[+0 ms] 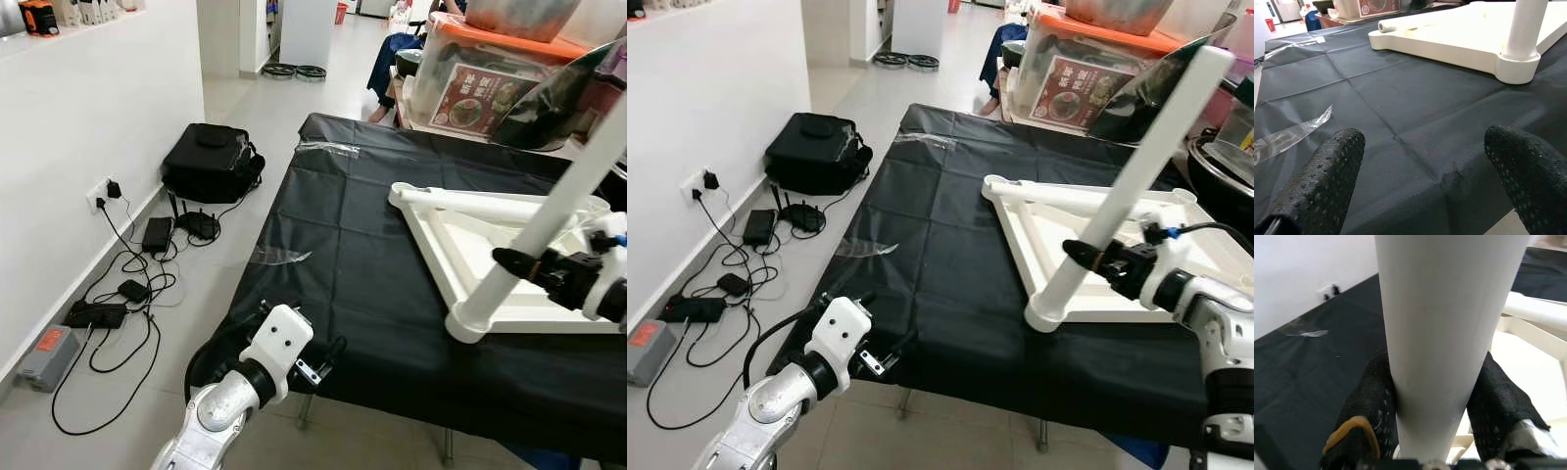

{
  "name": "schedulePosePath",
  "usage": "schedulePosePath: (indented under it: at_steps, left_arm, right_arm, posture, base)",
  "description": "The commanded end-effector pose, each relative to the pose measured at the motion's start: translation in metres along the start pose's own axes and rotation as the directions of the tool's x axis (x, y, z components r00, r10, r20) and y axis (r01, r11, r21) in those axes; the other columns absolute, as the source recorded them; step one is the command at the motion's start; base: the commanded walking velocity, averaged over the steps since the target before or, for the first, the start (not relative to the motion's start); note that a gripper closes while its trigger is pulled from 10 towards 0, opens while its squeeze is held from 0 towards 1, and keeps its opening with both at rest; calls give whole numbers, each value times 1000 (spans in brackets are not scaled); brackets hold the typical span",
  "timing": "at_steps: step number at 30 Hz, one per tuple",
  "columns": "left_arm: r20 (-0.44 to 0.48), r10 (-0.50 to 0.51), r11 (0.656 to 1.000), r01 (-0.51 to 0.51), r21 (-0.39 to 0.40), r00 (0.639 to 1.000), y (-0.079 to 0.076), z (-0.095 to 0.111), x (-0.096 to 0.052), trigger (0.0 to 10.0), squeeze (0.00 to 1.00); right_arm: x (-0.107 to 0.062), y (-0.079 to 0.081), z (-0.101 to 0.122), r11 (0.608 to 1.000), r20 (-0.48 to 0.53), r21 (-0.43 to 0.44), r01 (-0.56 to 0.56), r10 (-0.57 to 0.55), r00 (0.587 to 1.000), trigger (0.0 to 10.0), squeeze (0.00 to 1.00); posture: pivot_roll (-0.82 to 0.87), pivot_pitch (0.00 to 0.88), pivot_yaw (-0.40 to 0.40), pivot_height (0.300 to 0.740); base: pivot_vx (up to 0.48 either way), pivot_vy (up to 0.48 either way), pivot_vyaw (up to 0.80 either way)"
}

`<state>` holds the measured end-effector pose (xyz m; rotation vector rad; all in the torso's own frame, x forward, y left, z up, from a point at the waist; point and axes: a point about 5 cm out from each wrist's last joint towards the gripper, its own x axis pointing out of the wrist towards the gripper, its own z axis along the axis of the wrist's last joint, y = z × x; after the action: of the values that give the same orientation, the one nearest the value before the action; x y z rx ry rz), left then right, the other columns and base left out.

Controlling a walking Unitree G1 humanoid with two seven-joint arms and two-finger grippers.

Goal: Building children table

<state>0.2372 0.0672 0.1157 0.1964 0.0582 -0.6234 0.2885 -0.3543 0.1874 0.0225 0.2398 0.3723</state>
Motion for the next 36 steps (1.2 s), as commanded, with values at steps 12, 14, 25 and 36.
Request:
schedulePosePath:
  at_steps: [12,14,25,36]
  left_arm:
    - [-13,-9,1000,9,4,1000,-1,-2,-2,10000,0]
    - [-13,-9,1000,9,4,1000,-1,-2,-2,10000,0]
    - [-17,-10,1000,10,-1,1000,-2,-1,-5,10000,0]
    - [-29,-12,1000,12,-5,1000,-2,-2,-7,10000,0]
  right_arm:
    - [3,-19,-69,924,-285,23,381,-359,888,10000,0]
    - [3,-19,-69,924,-285,23,381,-359,888,10000,0]
    - [0,-45,-33,663,-32,117,739,-741,670,10000,1000]
    - [0,-20,-27,362,170,57,930,-922,348,10000,0]
  posture:
    - [89,94,-79,740]
    - [89,94,-79,740]
    - [100,111,-76,740]
    - [95,114,-69,740]
  base:
    - [0,0,0]
    - [0,0,0]
    - [0,0,0]
    - [0,0,0]
